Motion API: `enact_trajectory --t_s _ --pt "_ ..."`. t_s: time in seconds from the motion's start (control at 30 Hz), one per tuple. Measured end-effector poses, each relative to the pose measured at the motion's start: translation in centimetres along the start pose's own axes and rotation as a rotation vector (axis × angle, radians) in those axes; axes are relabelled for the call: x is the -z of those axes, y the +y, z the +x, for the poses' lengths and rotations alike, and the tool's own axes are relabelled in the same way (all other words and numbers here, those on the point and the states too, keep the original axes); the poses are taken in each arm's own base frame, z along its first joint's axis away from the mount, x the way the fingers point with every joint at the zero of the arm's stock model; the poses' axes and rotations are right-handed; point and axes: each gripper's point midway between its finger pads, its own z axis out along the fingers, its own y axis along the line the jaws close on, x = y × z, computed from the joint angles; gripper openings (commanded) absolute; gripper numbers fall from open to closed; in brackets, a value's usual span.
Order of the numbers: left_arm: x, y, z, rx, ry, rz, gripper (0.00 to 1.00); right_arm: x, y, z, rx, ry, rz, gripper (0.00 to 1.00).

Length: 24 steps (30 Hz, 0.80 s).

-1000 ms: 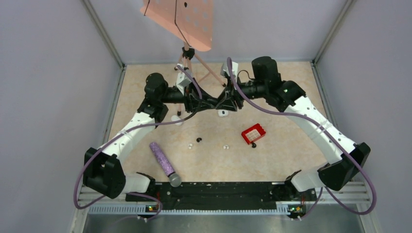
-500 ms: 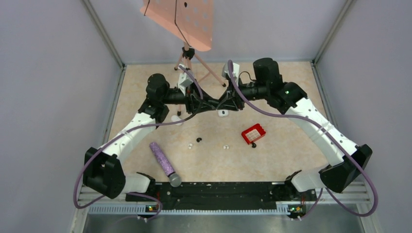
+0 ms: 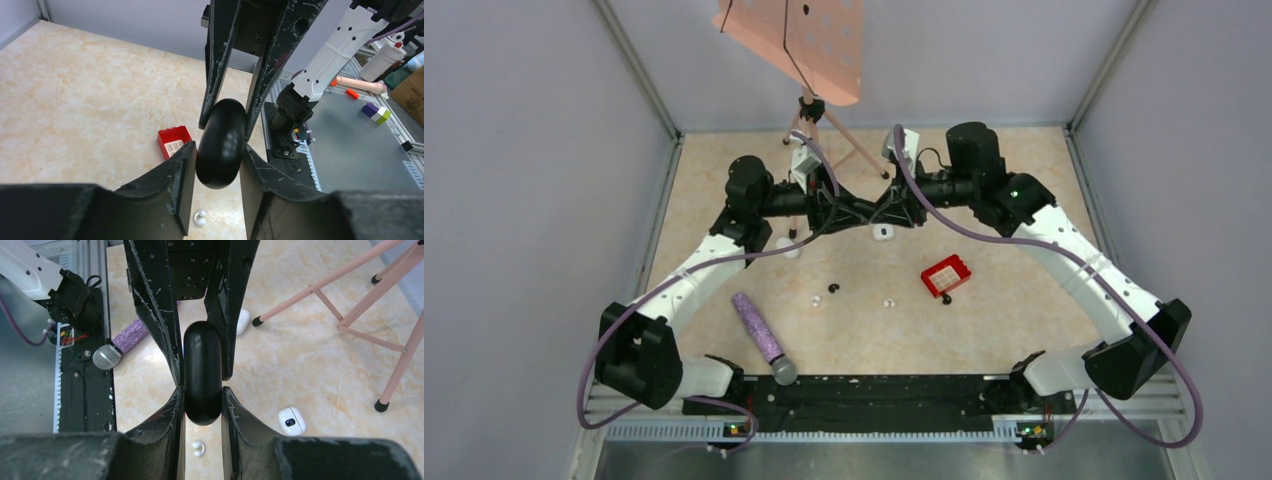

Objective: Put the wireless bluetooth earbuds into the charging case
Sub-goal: Open the charging case.

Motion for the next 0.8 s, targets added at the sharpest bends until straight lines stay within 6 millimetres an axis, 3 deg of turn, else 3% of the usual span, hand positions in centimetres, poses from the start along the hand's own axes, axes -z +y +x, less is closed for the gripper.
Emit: enact_trajectory --t_s 0.17,0.23,0.3,0.37,0.8 --pt "0.0 -0.1 0.0 0.005 -0.002 0.006 0.1 -0.1 -0.2 0.0 0.001 -0.004 0.011 0.0" --pt "0.0 -0.2 0.0 0.007 -0.001 0.009 0.0 -0.1 -0.2 0.1 -0.004 -0.005 0.011 0.17" --pt "0.1 -0.2 0.1 0.011 -0.002 0.009 0.0 -0.1 -0.2 0.1 -0.01 -0.005 0.013 0.37" --pt "0.1 -0.1 0.1 0.01 -0.004 0.005 0.0 -0.1 -0.3 0.1 -0.029 -0.003 0.019 0.41" --pt "0.3 0.5 1.1 0.011 -0.003 -0.015 0.0 0.9 -2.6 0.2 -0.25 -0.034 0.038 0.43"
